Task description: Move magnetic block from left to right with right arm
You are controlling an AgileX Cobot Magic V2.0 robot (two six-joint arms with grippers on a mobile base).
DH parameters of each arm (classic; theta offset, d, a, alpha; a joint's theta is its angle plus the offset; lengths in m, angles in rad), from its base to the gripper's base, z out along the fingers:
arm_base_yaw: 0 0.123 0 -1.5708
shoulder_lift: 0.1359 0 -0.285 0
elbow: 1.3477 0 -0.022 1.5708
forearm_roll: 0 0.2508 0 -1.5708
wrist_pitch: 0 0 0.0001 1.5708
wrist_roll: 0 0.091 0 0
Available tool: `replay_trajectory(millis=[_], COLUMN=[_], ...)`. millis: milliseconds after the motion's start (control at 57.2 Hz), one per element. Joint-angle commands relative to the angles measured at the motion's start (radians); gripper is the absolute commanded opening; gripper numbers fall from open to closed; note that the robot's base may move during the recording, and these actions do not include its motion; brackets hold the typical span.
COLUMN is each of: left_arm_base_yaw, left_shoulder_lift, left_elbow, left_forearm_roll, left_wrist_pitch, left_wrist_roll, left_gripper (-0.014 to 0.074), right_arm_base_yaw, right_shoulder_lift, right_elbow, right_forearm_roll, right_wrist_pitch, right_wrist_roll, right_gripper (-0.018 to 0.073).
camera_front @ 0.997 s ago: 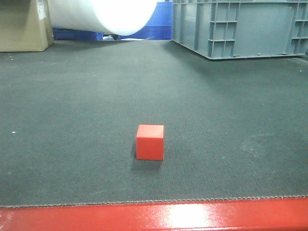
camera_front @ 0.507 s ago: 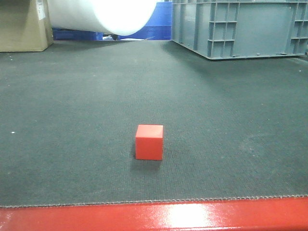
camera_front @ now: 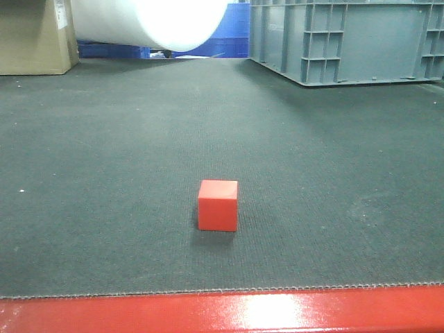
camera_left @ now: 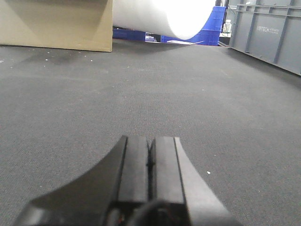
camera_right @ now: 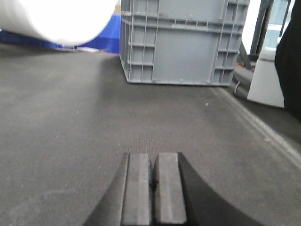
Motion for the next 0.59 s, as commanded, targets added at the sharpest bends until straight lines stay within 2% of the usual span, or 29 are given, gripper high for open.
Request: replay_trajectory(millis=[0,227,577], left_arm_base_yaw=[-0.006,-0.006,-0.006], left_shoulder_lift=[-0.007,-0.007,-0.007], left_elbow=[0.009,0.009,0.009], left_forearm_roll=[-0.003,-0.003,-0.003], left_wrist_pitch=[-0.084,-0.084,-0.084], left_wrist_roll=[-0.007,-0.007,-0.007], left_gripper=[-0.0126,-0.0126,-0.0126], right_arm_base_yaw=[-0.002,0.007,0.073], right_shoulder_lift=[-0.022,-0.022,-0.022], right_elbow=[0.0,0.0,0.0], right_forearm_roll=[0.003,0.003,0.003], right_wrist_pitch=[-0.088,-0.114,-0.114], right_wrist_roll=[-0.01,-0.01,-0.01], right_gripper=[0.0031,0.0031,0.0031])
